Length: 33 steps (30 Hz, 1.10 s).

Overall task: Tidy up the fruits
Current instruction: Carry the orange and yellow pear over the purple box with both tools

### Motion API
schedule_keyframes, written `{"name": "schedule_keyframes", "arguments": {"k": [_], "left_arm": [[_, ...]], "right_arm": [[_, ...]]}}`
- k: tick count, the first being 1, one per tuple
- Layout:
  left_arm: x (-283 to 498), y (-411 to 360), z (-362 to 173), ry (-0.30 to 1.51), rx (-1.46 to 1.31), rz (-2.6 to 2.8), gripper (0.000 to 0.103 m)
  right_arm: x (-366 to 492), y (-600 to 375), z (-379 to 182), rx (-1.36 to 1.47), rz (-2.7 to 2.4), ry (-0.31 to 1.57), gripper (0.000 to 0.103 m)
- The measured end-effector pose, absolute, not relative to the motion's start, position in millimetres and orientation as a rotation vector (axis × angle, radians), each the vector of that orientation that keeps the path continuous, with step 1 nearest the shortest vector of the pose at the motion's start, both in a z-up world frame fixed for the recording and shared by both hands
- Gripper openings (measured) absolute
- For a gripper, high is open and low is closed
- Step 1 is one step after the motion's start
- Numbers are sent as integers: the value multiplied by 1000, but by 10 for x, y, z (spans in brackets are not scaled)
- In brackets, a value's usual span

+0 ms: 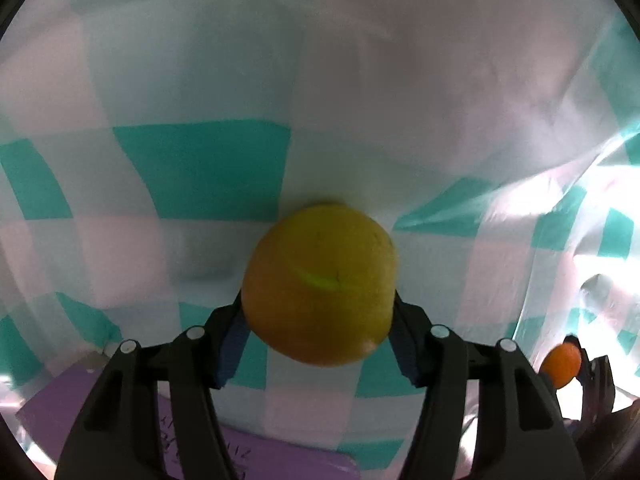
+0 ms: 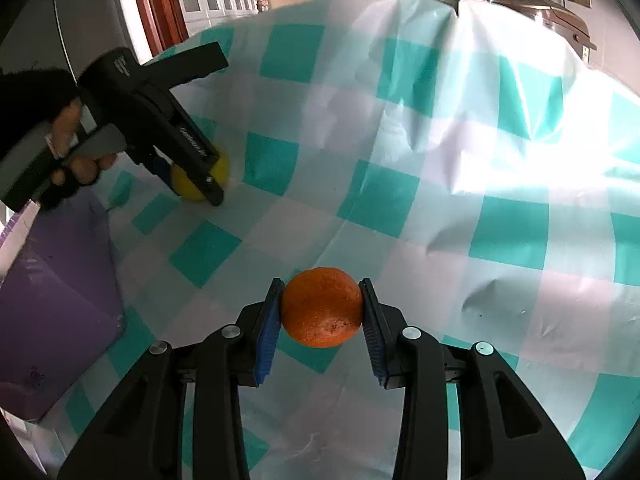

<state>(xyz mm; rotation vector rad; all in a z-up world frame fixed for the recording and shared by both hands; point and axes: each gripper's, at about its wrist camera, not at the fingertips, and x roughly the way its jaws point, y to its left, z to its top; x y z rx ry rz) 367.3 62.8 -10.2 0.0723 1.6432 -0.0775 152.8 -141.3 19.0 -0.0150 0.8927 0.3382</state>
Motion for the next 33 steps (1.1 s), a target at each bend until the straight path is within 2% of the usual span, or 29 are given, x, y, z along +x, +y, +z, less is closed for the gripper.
{"name": "schedule_keyframes", "arguments": {"k": [7, 12, 22, 28, 33], "left_arm": [[3592, 546, 39, 1570, 135, -83, 61], [3643, 501, -32, 1621, 149, -93, 63], [3611, 418, 109, 1576, 187, -115, 64], [3446, 131, 625, 1423, 183, -164, 64], [2866, -259, 1117, 1312, 194, -276, 64]], "right_arm": [[1362, -1489, 383, -15, 336, 883, 38], [1189, -1546, 441, -1, 318, 887, 38], [913, -1636, 503, 15, 285, 886, 38], [770, -1822, 565, 55, 226, 876, 38], [615, -2009, 565, 98, 164, 894, 38]]}}
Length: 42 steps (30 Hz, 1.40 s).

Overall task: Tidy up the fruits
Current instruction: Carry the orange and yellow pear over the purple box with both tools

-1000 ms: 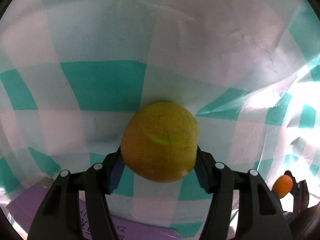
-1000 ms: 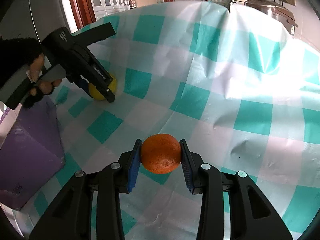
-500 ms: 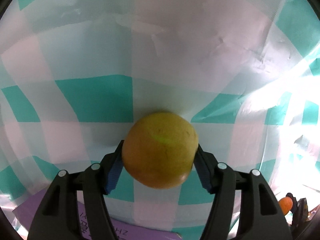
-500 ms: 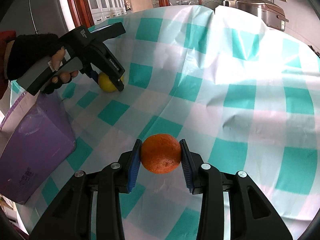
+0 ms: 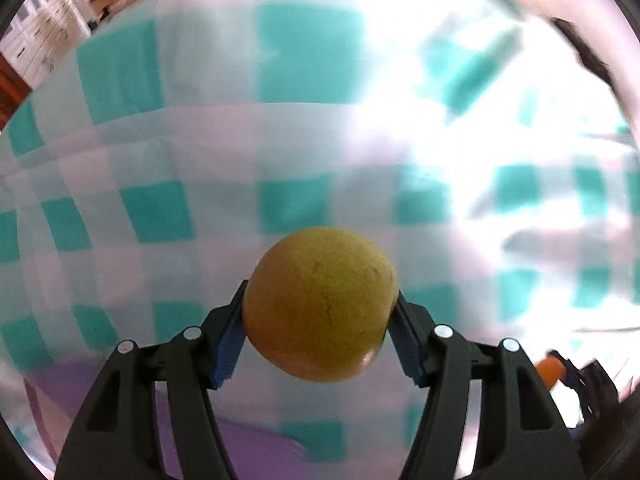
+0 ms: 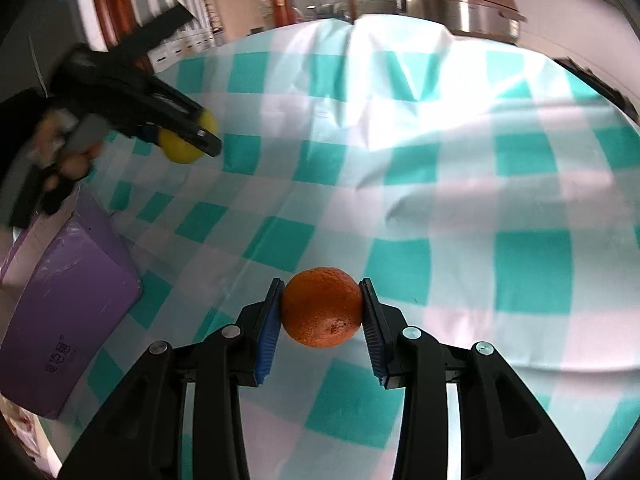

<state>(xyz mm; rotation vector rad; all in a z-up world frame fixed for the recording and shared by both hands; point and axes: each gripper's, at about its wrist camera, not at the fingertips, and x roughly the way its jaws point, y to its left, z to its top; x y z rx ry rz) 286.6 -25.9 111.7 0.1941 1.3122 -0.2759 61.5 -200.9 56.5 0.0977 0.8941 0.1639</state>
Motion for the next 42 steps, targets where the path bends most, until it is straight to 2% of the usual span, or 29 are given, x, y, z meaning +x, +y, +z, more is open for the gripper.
{"name": "schedule_keyframes", "arguments": {"k": [7, 15, 23, 31, 42], "left_arm": [[1707, -352, 1432, 1189, 179, -330, 64], [744, -57, 1380, 1133, 164, -332, 64], [-204, 287, 1633, 1055, 122, -323, 64], [-923, 739, 1967, 941, 84, -270, 64], [-1360, 1540, 2128, 888, -11, -102, 64]], "right_arm": [[258, -2045, 728, 127, 133, 897, 38], [-354, -1875, 1063, 121, 158, 871, 38], [-897, -1582, 1484, 70, 212, 819, 38], [-1321, -1181, 1932, -2, 304, 744, 38], [-1416, -326, 2188, -105, 501, 713, 38]]}}
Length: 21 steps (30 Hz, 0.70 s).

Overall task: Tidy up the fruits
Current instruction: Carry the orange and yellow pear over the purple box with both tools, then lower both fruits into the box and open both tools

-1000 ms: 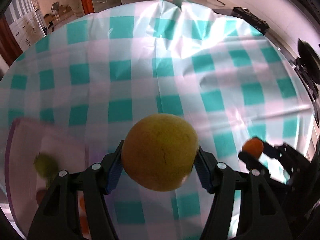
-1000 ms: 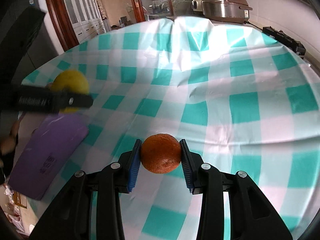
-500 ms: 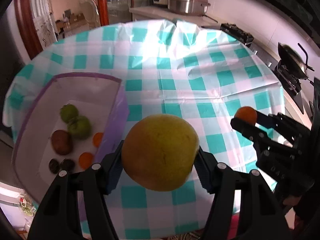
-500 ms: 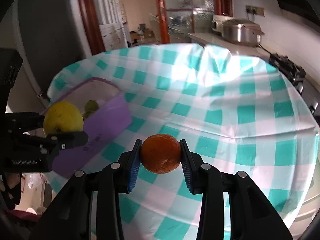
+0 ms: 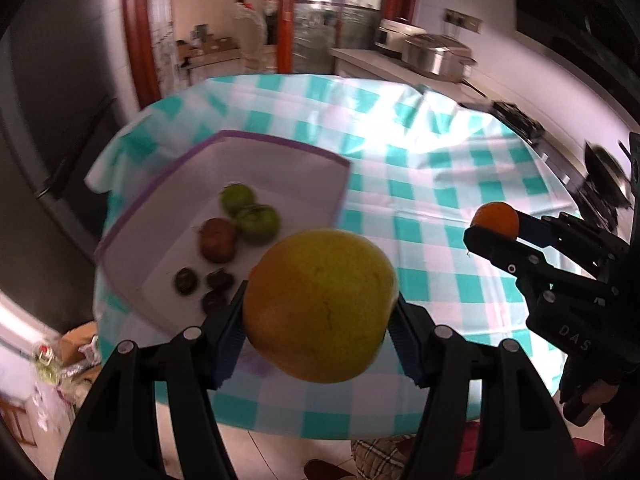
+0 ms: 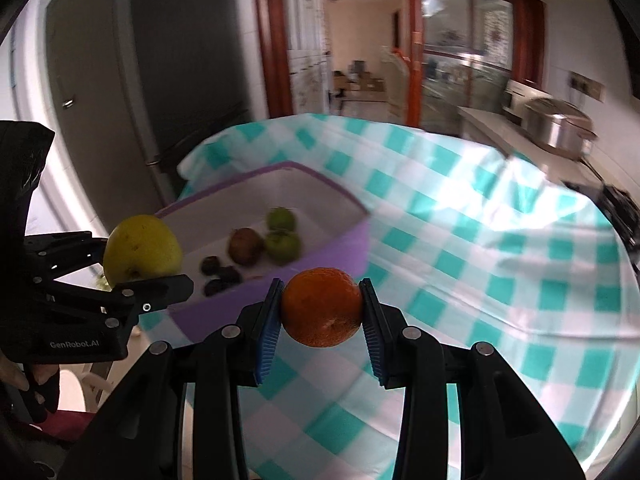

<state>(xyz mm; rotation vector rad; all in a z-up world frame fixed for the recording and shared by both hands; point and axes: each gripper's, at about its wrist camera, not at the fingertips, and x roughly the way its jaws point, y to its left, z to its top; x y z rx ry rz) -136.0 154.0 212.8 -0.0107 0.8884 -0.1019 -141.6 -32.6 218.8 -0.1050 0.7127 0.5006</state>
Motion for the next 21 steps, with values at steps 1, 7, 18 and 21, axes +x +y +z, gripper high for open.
{"name": "schedule_keyframes", "arguments": {"k": [1, 7, 18, 21], "left_arm": [[-1377, 1603, 2124, 887, -22, -87, 64], [-1409, 2018, 2042, 898, -113, 15, 64], [-1204, 2324, 1766, 924, -208, 114, 64], [-1042, 2377, 1636, 949, -234, 130, 64]], "right_arm": [[-1414, -253, 2195, -114, 518, 713, 38], [-1366, 219, 2238, -191, 637, 711, 38], [-984, 713, 2061, -237, 744, 777, 38], [-807, 764, 2005, -253, 745, 792, 38]]}}
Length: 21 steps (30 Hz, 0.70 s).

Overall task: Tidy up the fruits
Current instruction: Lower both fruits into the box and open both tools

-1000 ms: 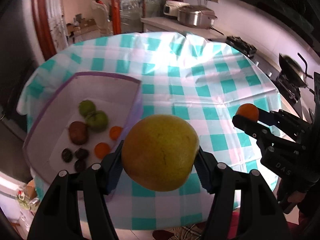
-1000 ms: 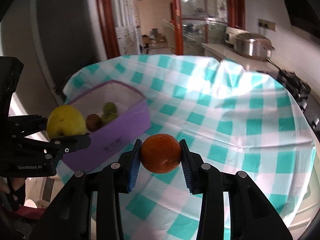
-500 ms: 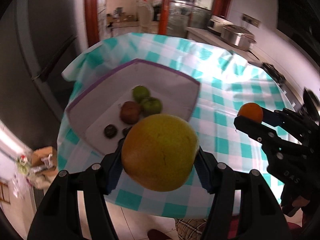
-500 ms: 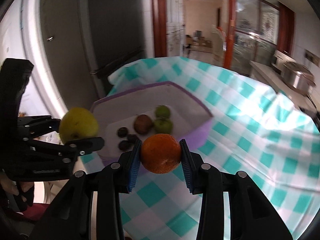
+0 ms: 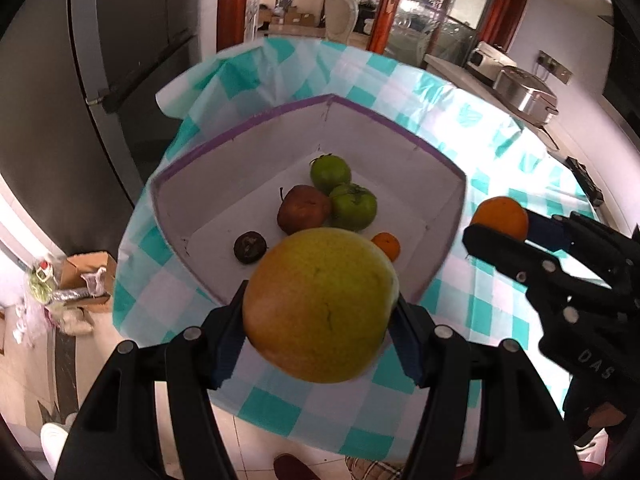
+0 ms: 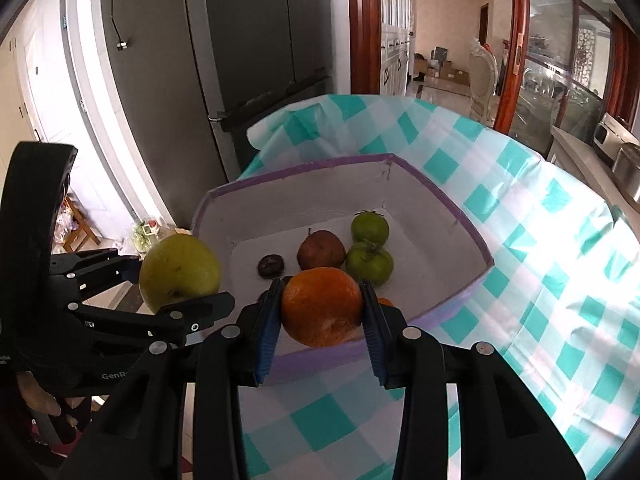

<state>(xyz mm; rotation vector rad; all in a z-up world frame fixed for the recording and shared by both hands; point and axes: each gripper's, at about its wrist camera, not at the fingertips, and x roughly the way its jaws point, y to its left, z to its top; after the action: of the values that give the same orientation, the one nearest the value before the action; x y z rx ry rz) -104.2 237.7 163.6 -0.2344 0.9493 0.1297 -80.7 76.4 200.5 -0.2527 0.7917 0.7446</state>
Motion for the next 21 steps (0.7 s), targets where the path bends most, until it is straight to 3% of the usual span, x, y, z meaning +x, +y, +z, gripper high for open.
{"name": "schedule_keyframes", "arguments": {"k": [21], "left_arm": [[-74, 2899, 964, 1124, -204, 314, 64]], "right_arm": [[619, 1137, 1063, -428, 671, 1020, 38]]}}
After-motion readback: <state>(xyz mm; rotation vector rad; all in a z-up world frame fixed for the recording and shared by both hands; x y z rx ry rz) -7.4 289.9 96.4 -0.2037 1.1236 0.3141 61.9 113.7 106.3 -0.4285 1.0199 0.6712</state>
